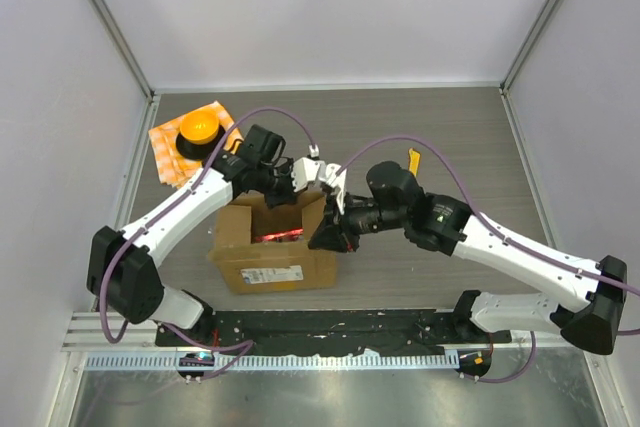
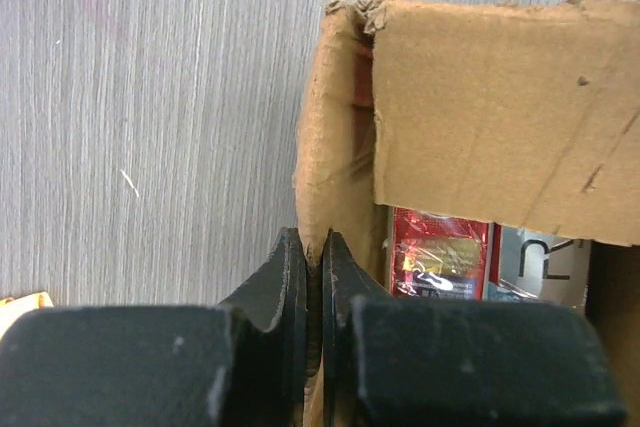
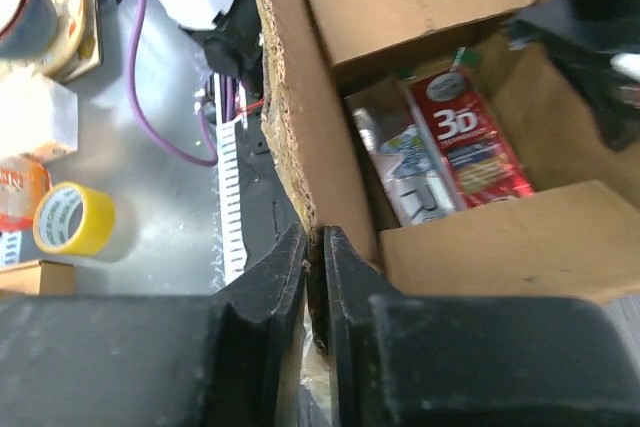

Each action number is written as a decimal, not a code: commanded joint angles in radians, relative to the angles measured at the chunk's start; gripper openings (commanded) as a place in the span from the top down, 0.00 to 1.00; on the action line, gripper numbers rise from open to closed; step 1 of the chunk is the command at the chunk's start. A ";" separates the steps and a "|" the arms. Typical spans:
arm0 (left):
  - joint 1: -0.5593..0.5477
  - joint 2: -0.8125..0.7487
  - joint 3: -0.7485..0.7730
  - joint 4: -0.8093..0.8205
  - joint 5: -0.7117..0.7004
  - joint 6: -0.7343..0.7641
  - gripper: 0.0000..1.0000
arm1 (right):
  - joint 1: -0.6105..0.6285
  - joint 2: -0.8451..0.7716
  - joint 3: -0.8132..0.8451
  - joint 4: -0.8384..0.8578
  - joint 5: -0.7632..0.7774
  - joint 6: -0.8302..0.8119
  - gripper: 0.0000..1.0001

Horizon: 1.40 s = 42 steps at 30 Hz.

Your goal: Unpack the express box

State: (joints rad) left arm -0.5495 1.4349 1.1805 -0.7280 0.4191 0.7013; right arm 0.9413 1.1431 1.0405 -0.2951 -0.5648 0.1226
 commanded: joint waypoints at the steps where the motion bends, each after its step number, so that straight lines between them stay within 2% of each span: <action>1: 0.020 0.054 0.097 0.036 -0.180 0.027 1.00 | 0.149 -0.022 0.066 -0.169 0.204 -0.064 0.78; 3: 0.020 0.080 0.123 0.024 -0.193 0.038 1.00 | 0.203 -0.026 0.044 -0.188 0.256 -0.052 0.68; 9: 0.022 0.117 0.159 0.025 -0.210 0.050 1.00 | 0.251 -0.072 -0.051 -0.158 0.338 0.008 0.59; 16: -0.004 0.058 0.085 0.021 -0.131 0.003 1.00 | 0.251 -0.056 -0.134 -0.099 0.463 0.023 0.58; 20: -0.030 -0.042 0.001 0.084 -0.170 -0.040 1.00 | 0.251 -0.083 -0.067 -0.099 0.480 0.041 0.58; 23: -0.033 -0.059 -0.005 0.087 -0.189 -0.091 1.00 | 0.251 -0.164 0.009 -0.105 0.612 0.011 0.56; 25: -0.033 -0.074 0.005 0.078 -0.183 -0.115 1.00 | 0.249 -0.203 0.036 -0.067 0.748 -0.027 0.47; 26: -0.033 -0.077 0.008 0.072 -0.175 -0.118 1.00 | 0.237 -0.219 0.039 -0.049 0.790 -0.053 0.39; 27: -0.035 -0.083 0.021 0.065 -0.174 -0.129 1.00 | 0.223 -0.220 0.041 -0.014 0.819 -0.066 0.26; 29: -0.036 -0.088 0.031 0.047 -0.169 -0.143 0.99 | 0.174 -0.192 0.043 0.008 0.826 -0.077 0.20; 33: -0.036 -0.113 0.027 0.041 -0.155 -0.161 0.98 | 0.006 -0.132 0.035 0.078 0.700 -0.029 0.22; 38: -0.036 -0.139 0.025 0.041 -0.152 -0.180 0.98 | -0.039 -0.074 0.027 0.102 0.727 -0.041 0.28; 42: -0.040 -0.159 0.034 0.039 -0.144 -0.198 0.99 | -0.099 -0.043 -0.008 0.171 0.662 0.008 0.36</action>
State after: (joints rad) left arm -0.5827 1.3361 1.1805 -0.7166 0.2440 0.5529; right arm 0.8906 1.1007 1.0458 -0.2390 0.1410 0.0860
